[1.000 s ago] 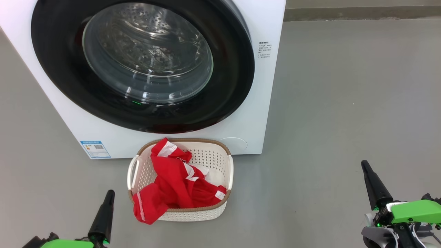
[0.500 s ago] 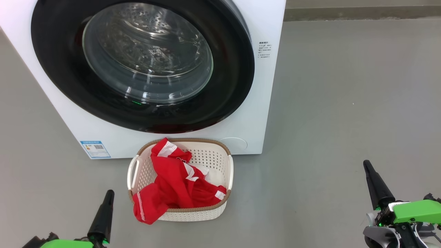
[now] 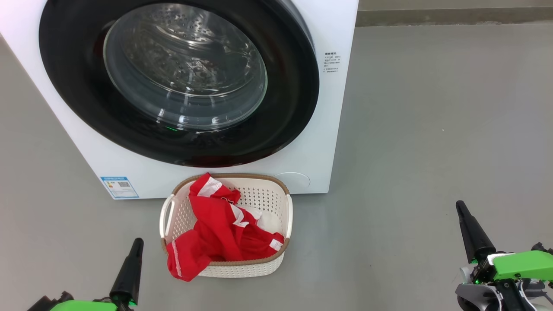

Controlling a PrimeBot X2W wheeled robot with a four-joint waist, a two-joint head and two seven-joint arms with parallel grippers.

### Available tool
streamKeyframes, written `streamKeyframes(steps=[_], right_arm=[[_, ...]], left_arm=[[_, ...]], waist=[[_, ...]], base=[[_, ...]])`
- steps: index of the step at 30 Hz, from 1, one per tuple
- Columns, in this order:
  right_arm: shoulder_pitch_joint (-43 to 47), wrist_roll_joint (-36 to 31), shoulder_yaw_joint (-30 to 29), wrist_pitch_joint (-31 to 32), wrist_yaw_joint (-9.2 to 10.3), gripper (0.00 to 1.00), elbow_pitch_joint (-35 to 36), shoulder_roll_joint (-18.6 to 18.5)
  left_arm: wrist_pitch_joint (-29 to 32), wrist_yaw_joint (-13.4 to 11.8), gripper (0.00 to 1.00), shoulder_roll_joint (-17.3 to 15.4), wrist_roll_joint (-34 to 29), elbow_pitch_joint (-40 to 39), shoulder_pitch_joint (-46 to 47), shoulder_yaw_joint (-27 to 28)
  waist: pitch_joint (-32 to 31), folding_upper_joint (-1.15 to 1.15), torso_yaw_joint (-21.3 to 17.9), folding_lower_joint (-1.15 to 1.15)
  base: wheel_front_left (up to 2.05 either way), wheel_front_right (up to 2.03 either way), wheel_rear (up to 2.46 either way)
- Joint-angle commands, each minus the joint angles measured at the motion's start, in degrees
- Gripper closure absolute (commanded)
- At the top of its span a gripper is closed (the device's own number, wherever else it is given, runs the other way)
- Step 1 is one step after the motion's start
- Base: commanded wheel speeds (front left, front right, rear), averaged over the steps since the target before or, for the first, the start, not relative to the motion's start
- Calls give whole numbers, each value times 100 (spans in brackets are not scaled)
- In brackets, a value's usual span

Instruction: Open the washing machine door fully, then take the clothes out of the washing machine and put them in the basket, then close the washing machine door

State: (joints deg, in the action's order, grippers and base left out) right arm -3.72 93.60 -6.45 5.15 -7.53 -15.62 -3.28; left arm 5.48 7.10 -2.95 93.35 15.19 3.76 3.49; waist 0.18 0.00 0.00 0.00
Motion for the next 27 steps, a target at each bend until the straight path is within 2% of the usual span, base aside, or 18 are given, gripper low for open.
streamKeyframes(steps=[1, 27], right_arm=[[-235, -47, 110, 41, 4, 100, 166, -45], [-238, -76, 75, 68, 4, 100, 164, -21]], left_arm=[[22, 38, 100, -65, -37, -118, 234, 205], [46, 38, 100, -44, -62, -117, 237, 235]], waist=[[0, 0, 0, 0], [0, 0, 0, 0]], base=[[0, 0, 0], [0, 0, 0]])
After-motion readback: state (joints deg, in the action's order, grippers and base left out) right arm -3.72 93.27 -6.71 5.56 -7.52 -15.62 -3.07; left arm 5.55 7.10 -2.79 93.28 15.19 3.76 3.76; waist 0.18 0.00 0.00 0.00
